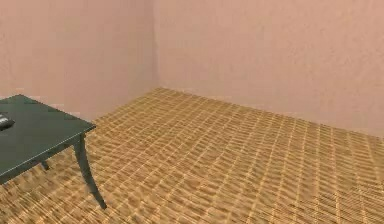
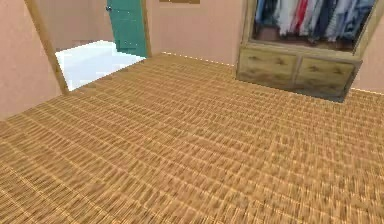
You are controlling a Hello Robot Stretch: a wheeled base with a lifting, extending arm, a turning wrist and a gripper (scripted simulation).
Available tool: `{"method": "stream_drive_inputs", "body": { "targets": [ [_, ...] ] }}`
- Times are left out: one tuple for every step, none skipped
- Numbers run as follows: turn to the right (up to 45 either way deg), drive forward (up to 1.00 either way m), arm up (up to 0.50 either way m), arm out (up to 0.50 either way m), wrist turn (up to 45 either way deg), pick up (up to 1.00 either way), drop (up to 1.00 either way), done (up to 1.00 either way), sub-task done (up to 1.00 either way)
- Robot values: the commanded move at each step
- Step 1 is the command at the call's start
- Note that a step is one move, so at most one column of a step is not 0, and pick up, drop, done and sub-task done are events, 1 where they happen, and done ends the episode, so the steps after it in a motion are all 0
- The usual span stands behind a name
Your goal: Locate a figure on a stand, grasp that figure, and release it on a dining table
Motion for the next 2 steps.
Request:
{"method": "stream_drive_inputs", "body": {
  "targets": [
    [-45.0, 0.0, 0.0, 0.0, 0.0, 0.0, 0.0, 0.0, 0.0],
    [-45.0, 0.0, 0.0, 0.0, 0.0, 0.0, 0.0, 0.0, 0.0]
  ]
}}
